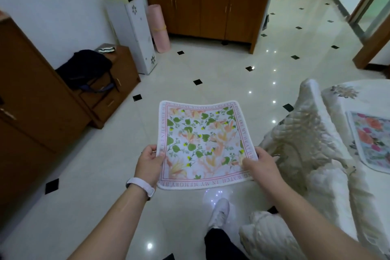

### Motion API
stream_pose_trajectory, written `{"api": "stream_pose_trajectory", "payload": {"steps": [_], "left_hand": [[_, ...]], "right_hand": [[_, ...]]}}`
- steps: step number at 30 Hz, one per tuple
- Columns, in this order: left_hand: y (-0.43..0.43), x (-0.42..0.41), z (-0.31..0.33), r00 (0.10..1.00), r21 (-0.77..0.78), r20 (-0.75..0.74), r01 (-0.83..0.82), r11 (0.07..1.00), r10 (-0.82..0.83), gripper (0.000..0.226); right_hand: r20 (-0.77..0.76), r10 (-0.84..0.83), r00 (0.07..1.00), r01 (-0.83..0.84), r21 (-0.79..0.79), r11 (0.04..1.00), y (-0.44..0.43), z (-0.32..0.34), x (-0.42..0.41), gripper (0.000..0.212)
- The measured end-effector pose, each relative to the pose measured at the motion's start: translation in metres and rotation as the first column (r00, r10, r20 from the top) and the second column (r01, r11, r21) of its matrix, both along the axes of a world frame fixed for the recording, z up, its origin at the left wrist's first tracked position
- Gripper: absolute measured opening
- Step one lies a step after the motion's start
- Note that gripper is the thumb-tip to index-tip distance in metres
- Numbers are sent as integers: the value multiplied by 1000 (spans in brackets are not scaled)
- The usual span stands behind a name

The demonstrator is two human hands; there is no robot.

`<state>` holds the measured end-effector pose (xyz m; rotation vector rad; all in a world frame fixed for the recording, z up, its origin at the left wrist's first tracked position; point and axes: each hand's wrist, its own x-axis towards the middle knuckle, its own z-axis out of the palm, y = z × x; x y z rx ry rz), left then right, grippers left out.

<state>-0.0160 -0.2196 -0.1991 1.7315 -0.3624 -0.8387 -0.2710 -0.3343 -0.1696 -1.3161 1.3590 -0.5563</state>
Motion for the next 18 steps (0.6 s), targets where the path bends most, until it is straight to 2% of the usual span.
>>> {"api": "stream_pose_trajectory", "payload": {"steps": [9, 15, 18], "left_hand": [[-172, 58, 5, 999, 43, -22, -23, 999, 24, 11], [-283, 85, 28, 993, -46, -118, 8, 999, -13, 12], [-337, 91, 36, 992, -69, -112, 43, 997, -51, 12]], "right_hand": [[23, 17, 1000, -17, 16, 1000, -178, -7, 62, 21], [30, -54, 998, 55, -31, 998, -276, 11, 76, 20], [20, -98, 995, 99, -58, 993, -316, 15, 79, 19]]}}
